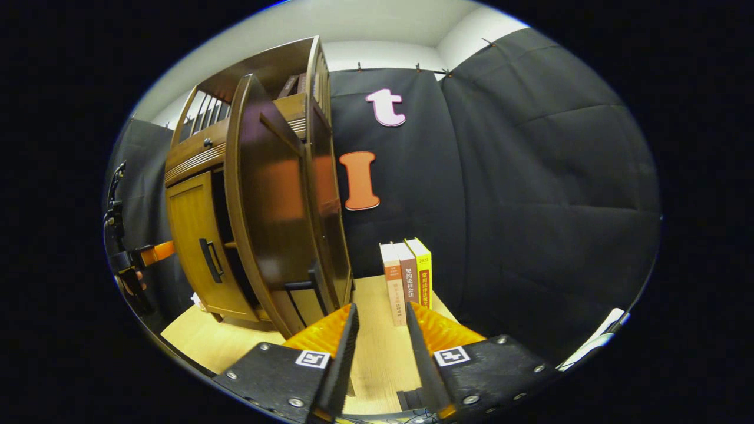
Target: Open the right door of the double-door shoe cabinet with the right hand, and open the left door with the left hand.
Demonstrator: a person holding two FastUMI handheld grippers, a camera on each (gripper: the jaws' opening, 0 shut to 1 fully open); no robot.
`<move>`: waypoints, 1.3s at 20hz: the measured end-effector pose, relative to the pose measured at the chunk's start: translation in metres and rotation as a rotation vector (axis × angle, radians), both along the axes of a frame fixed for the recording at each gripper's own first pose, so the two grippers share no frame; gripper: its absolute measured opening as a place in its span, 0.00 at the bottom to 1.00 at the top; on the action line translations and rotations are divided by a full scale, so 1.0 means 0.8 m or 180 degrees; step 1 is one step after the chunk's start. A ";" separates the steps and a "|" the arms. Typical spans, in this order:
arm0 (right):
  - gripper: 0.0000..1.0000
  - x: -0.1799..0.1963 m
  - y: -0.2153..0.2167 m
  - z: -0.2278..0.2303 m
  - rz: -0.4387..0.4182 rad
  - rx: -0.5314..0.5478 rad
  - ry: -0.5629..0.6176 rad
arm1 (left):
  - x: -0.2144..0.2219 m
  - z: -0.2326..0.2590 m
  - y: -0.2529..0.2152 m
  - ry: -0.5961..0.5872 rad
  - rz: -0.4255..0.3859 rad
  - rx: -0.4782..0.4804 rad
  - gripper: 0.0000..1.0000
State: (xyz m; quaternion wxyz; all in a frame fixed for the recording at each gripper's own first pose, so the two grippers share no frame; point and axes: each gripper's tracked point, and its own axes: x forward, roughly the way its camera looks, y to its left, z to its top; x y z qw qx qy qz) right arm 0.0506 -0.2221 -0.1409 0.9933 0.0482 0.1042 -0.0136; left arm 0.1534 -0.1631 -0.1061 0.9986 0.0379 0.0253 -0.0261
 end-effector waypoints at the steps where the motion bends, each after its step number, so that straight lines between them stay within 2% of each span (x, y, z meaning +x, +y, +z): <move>1: 0.61 -0.001 -0.006 0.001 -0.0067 -0.0006 -0.0006 | 0.015 -0.007 -0.004 0.0002 -0.0037 -0.0019 0.93; 4: 0.92 -0.003 -0.013 0.007 -0.0184 0.0030 -0.0005 | 0.052 -0.033 -0.008 0.0072 -0.0077 -0.0027 0.94; 5: 0.97 -0.005 -0.016 0.011 -0.0218 0.0008 -0.0018 | 0.064 -0.041 -0.012 0.0099 -0.0121 -0.0054 0.94; 6: 0.85 -0.006 -0.021 0.014 -0.0264 -0.0058 -0.0031 | 0.073 -0.050 -0.015 0.0125 -0.0154 -0.0077 0.94; 7: 0.92 -0.009 -0.025 0.015 -0.0308 -0.0145 -0.0033 | 0.082 -0.061 -0.013 0.0169 -0.0147 -0.0073 0.94; 10: 0.92 -0.018 -0.027 0.011 -0.0365 -0.0204 0.0014 | 0.107 -0.083 -0.016 0.0219 -0.0182 -0.0043 0.94; 11: 0.99 -0.018 -0.030 0.012 -0.0399 -0.0213 0.0020 | 0.114 -0.089 -0.017 0.0219 -0.0200 -0.0063 0.94; 14: 0.99 -0.024 -0.035 0.013 -0.0480 -0.0214 0.0025 | 0.125 -0.106 -0.014 0.0279 -0.0243 -0.0113 0.94; 15: 0.92 -0.023 -0.035 0.016 -0.0492 -0.0209 0.0024 | 0.129 -0.107 -0.011 0.0265 -0.0235 -0.0106 0.93; 16: 0.99 -0.024 -0.035 0.015 -0.0502 -0.0217 0.0023 | 0.134 -0.112 -0.013 0.0279 -0.0248 -0.0123 0.93; 17: 0.99 -0.025 -0.036 0.015 -0.0513 -0.0223 0.0025 | 0.136 -0.116 -0.013 0.0303 -0.0259 -0.0157 0.93; 18: 0.86 -0.025 -0.035 0.015 -0.0523 -0.0227 0.0029 | 0.140 -0.118 -0.012 0.0313 -0.0271 -0.0194 0.93; 19: 0.86 -0.025 -0.037 0.016 -0.0540 -0.0231 0.0027 | 0.141 -0.117 -0.013 0.0296 -0.0294 -0.0217 0.93; 20: 0.93 -0.023 -0.037 0.018 -0.0548 -0.0228 0.0022 | 0.144 -0.115 -0.014 0.0266 -0.0311 -0.0212 0.85; 23: 0.92 -0.018 -0.032 0.019 -0.0547 -0.0220 0.0019 | 0.146 -0.107 -0.023 0.0215 -0.0406 -0.0207 0.62; 26: 0.92 -0.012 -0.024 0.022 -0.0509 -0.0246 0.0002 | 0.144 -0.110 -0.024 0.0223 -0.0396 -0.0094 0.43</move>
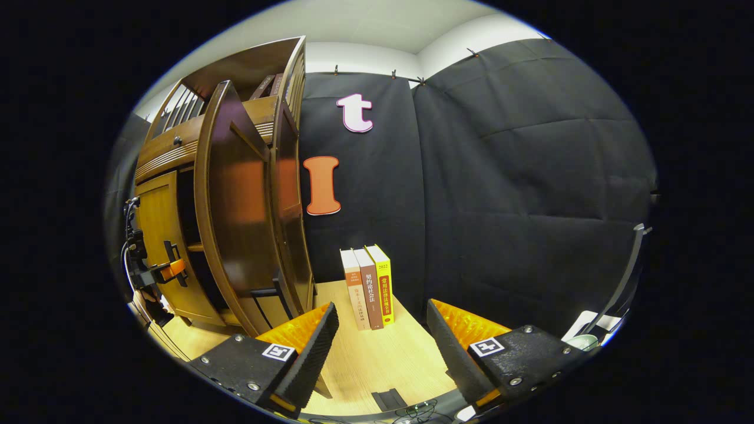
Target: Open the right door of the double-door shoe cabinet with the right hand, and open the left door with the left hand.
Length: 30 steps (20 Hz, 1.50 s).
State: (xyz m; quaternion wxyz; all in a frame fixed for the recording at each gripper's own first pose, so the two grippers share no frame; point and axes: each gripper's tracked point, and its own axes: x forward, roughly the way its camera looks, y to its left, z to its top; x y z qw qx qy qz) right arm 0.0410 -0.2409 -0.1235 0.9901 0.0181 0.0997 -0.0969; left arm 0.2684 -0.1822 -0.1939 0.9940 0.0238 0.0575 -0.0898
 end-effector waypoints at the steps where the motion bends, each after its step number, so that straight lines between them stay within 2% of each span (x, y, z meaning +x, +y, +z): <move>1: 0.99 -0.001 0.002 0.002 0.0011 -0.0011 -0.0004 | -0.004 -0.002 0.001 0.0055 -0.0029 0.0084 0.36; 3: 0.99 -0.002 0.006 0.004 0.0022 -0.0012 -0.0017 | -0.013 0.001 0.004 0.0059 -0.0045 0.0011 0.32; 5: 0.86 -0.005 0.010 0.008 0.0023 -0.0012 -0.0043 | -0.028 0.004 0.006 0.0017 -0.0109 -0.0009 0.33; 6: 0.92 -0.005 0.012 0.009 0.0034 -0.0017 -0.0047 | -0.035 0.004 0.008 0.0022 -0.0138 0.0013 0.28; 7: 0.99 -0.006 0.014 0.011 0.0044 -0.0027 -0.0049 | -0.043 0.005 0.011 0.0023 -0.0167 0.0023 0.30; 8: 0.86 -0.007 0.018 0.013 0.0058 -0.0039 -0.0059 | -0.050 0.005 0.014 0.0038 -0.0185 0.0014 0.33; 9: 0.99 -0.010 0.019 0.015 0.0067 -0.0050 -0.0069 | -0.057 0.006 0.017 0.0047 -0.0195 0.0004 0.31; 10: 0.99 -0.010 0.022 0.017 0.0077 -0.0057 -0.0078 | -0.065 0.007 0.021 0.0055 -0.0203 0.0004 0.30; 11: 0.94 -0.013 0.025 0.018 0.0086 -0.0062 -0.0084 | -0.073 0.008 0.024 0.0061 -0.0202 0.0012 0.33; 13: 0.86 -0.017 0.030 0.020 0.0098 -0.0077 -0.0090 | -0.087 0.010 0.033 0.0079 -0.0191 0.0020 0.27; 15: 0.92 -0.019 0.038 0.022 0.0127 -0.0083 -0.0099 | -0.102 0.013 0.042 0.0085 -0.0180 0.0017 0.30; 16: 0.92 -0.022 0.043 0.023 0.0143 -0.0085 -0.0104 | -0.110 0.014 0.047 0.0086 -0.0173 0.0017 0.27; 19: 0.92 -0.032 0.052 0.027 0.0148 -0.0111 -0.0129 | -0.131 0.017 0.063 0.0078 -0.0156 0.0032 0.27; 21: 0.86 -0.036 0.061 0.032 0.0163 -0.0114 -0.0157 | -0.144 0.019 0.074 0.0081 -0.0147 0.0012 0.27; 22: 0.92 -0.041 0.066 0.035 0.0179 -0.0124 -0.0167 | -0.147 0.017 0.078 0.0081 -0.0144 0.0001 0.28; 24: 0.92 -0.047 0.071 0.036 0.0185 -0.0157 -0.0171 | -0.159 0.017 0.089 0.0056 -0.0136 -0.0004 0.30; 25: 0.86 -0.054 0.075 0.036 0.0188 -0.0155 -0.0175 | -0.165 0.018 0.095 0.0043 -0.0131 -0.0003 0.29; 26: 0.86 -0.059 0.079 0.038 0.0191 -0.0150 -0.0177 | -0.170 0.023 0.102 0.0037 -0.0122 -0.0006 0.28; 27: 0.92 -0.062 0.083 0.039 0.0197 -0.0149 -0.0178 | -0.176 0.027 0.110 0.0025 -0.0114 -0.0008 0.27; 28: 0.92 -0.065 0.089 0.041 0.0202 -0.0156 -0.0184 | -0.184 0.027 0.117 0.0010 -0.0102 -0.0010 0.27; 29: 0.92 -0.069 0.095 0.044 0.0208 -0.0170 -0.0193 | -0.188 0.027 0.122 0.0001 -0.0085 -0.0009 0.30; 30: 0.92 -0.074 0.101 0.046 0.0213 -0.0183 -0.0203 | -0.192 0.029 0.128 -0.0003 -0.0067 -0.0011 0.27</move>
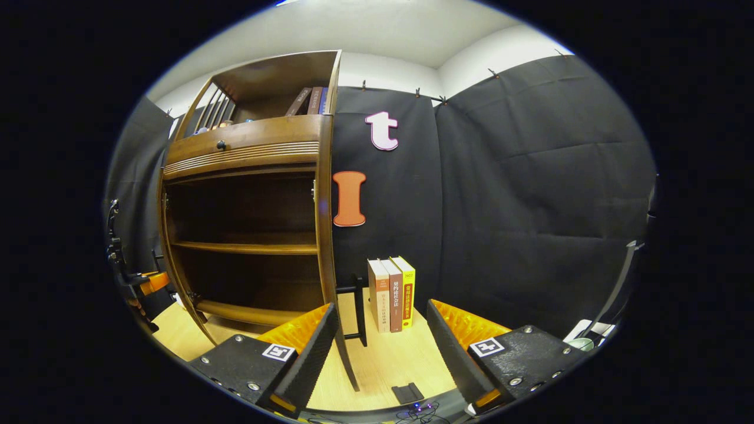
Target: Open the right door of the double-door shoe cabinet with the right hand, and open the left door with the left hand.
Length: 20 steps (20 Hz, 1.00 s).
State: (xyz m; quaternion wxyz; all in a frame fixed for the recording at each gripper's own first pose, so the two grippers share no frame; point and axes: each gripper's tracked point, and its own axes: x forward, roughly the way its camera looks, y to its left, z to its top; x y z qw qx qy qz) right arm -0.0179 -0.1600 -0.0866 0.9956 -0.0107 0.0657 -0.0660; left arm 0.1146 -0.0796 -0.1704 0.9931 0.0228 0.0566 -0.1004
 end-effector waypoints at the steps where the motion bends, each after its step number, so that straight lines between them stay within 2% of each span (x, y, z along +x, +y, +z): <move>1: 0.92 -0.003 0.006 0.001 0.0011 -0.0009 -0.0009 | -0.003 0.003 0.007 0.0006 0.0021 0.0004 0.27; 2: 0.92 -0.005 0.013 0.001 0.0022 -0.0011 -0.0014 | -0.006 0.004 0.015 0.0012 0.0035 0.0020 0.29; 3: 0.96 -0.007 0.022 0.001 0.0035 -0.0009 -0.0016 | -0.010 0.005 0.022 0.0012 0.0047 0.0032 0.30; 6: 0.92 -0.009 0.045 0.000 0.0056 -0.0010 -0.0026 | -0.021 0.010 0.048 0.0023 0.0058 0.0003 0.31; 10: 0.92 -0.005 0.076 -0.004 0.0084 0.0018 -0.0035 | -0.032 0.000 0.083 0.0140 0.0063 0.0005 0.27; 14: 0.92 0.000 0.112 -0.008 0.0145 0.0047 -0.0021 | -0.038 0.007 0.111 0.0068 0.0081 0.0105 0.22; 15: 0.92 0.002 0.121 -0.009 0.0166 0.0047 -0.0020 | -0.039 0.007 0.117 0.0076 0.0077 0.0084 0.24; 16: 0.92 0.003 0.130 -0.010 0.0187 0.0045 -0.0022 | -0.044 0.007 0.124 0.0072 0.0083 0.0050 0.19; 20: 0.92 0.009 0.164 -0.010 0.0297 0.0032 -0.0044 | -0.043 0.022 0.162 -0.0001 0.0185 0.0049 0.22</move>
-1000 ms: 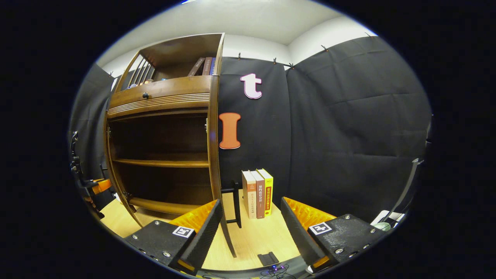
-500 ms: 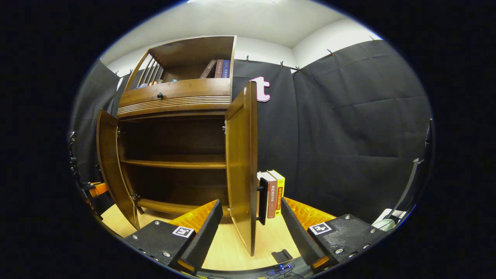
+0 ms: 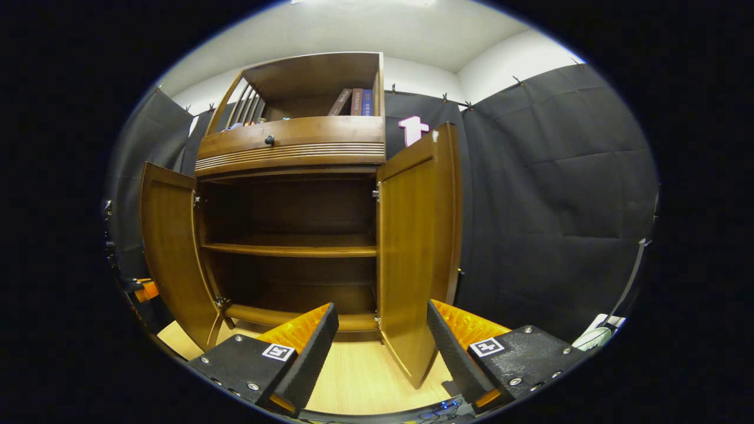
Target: Open the right door of the double-door shoe cabinet with the right hand, and open the left door with the left hand.
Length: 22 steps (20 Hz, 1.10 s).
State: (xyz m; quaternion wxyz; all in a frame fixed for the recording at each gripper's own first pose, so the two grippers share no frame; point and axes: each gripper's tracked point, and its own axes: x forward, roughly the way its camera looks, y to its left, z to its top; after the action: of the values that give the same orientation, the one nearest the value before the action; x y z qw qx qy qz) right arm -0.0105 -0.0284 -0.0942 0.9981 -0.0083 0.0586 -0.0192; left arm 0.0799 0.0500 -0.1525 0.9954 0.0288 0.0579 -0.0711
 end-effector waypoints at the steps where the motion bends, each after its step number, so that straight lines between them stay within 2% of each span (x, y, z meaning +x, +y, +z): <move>1: 0.92 0.002 0.007 0.000 0.0019 0.0005 -0.0002 | 0.002 0.004 0.010 -0.0011 0.0019 -0.0007 0.22; 3: 0.92 0.007 0.018 -0.001 0.0045 0.0021 0.0000 | 0.006 0.008 0.032 -0.0024 0.0076 -0.0004 0.21; 4: 0.92 0.009 0.023 -0.002 0.0058 0.0029 0.0005 | 0.009 0.007 0.046 -0.0036 0.0187 0.0035 0.16; 5: 0.92 0.011 0.028 -0.002 0.0071 0.0034 0.0004 | 0.005 0.003 0.051 -0.0061 0.0155 0.0070 0.08; 6: 0.92 0.013 0.032 -0.002 0.0083 0.0037 0.0013 | 0.004 0.006 0.051 -0.0043 0.0145 0.0078 0.07; 8: 0.92 0.017 0.040 -0.002 0.0111 0.0033 0.0009 | 0.003 0.010 0.054 -0.0035 0.0093 0.0115 0.07; 9: 0.92 0.020 0.044 0.000 0.0121 0.0029 0.0003 | 0.003 0.009 0.056 -0.0035 0.0076 0.0129 0.13; 10: 0.92 0.021 0.047 0.000 0.0133 0.0028 -0.0004 | 0.003 0.010 0.058 -0.0029 0.0064 0.0116 0.08; 22: 0.92 0.040 0.095 -0.008 0.0349 0.0019 0.0040 | 0.002 0.014 0.082 0.0060 -0.0078 -0.0076 0.07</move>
State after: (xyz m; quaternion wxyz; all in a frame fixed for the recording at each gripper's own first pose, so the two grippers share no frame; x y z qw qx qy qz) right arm 0.0215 0.0478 -0.1007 0.9972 -0.0087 0.0644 0.0358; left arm 0.0813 0.1160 -0.1414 0.9941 0.0170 0.0661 -0.0842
